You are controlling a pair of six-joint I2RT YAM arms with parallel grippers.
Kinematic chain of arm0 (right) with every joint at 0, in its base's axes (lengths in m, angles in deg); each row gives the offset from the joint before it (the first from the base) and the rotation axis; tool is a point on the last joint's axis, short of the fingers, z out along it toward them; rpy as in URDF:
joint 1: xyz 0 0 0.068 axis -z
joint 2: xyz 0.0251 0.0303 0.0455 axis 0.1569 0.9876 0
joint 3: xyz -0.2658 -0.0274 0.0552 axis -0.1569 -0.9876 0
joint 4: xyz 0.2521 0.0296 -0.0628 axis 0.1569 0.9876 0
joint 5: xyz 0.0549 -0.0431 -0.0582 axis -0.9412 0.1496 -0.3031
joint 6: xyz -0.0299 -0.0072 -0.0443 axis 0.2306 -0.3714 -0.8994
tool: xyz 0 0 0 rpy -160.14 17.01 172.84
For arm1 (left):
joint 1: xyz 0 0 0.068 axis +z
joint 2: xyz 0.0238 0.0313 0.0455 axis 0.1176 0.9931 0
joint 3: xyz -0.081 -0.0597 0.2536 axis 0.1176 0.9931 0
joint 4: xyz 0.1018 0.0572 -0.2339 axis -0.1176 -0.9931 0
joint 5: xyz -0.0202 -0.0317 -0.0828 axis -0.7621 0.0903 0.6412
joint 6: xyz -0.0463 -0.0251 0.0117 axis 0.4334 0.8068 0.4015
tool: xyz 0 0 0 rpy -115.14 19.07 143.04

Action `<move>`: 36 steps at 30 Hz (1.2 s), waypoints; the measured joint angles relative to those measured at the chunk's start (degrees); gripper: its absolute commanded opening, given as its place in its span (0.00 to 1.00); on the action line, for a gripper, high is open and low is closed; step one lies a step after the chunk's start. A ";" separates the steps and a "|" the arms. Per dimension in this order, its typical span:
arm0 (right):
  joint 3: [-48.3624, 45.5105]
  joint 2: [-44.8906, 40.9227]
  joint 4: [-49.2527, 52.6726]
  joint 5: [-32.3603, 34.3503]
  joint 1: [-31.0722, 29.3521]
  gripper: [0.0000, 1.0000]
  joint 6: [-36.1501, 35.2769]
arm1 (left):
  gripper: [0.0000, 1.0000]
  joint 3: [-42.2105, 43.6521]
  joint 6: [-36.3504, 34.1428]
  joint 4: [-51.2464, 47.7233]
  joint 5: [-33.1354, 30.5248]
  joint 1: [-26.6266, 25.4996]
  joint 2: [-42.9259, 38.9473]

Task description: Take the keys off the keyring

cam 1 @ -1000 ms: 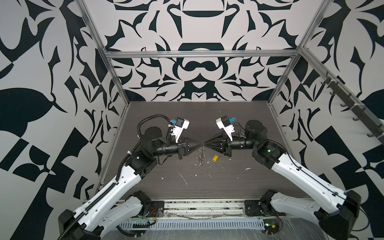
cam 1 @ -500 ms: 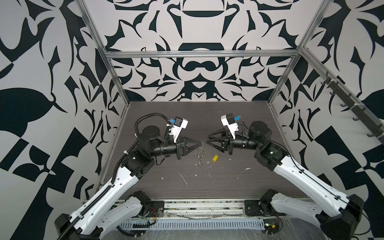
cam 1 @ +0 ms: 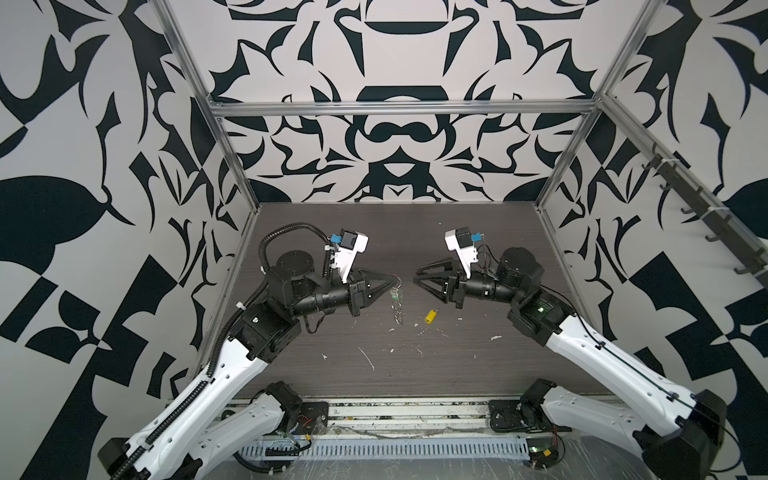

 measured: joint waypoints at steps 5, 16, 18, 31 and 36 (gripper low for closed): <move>-0.17 1.07 -5.35 -3.34 -0.22 0.45 4.09 | 0.00 1.64 -1.51 1.22 0.72 -0.02 -2.84; 0.31 3.15 -8.39 -4.85 -6.12 0.37 6.12 | 0.00 1.97 -2.34 2.01 2.21 -0.04 -2.21; 0.48 3.10 -7.74 -4.70 -7.15 0.37 5.29 | 0.00 1.97 -2.45 2.05 2.25 -0.04 -2.16; 2.10 3.10 -5.66 -1.97 -7.65 0.27 3.48 | 0.00 2.51 -2.43 3.28 3.54 -0.04 -2.14; 3.13 3.23 -5.77 -1.97 -7.65 0.21 3.43 | 0.00 2.93 -2.40 3.32 3.69 -0.04 -2.03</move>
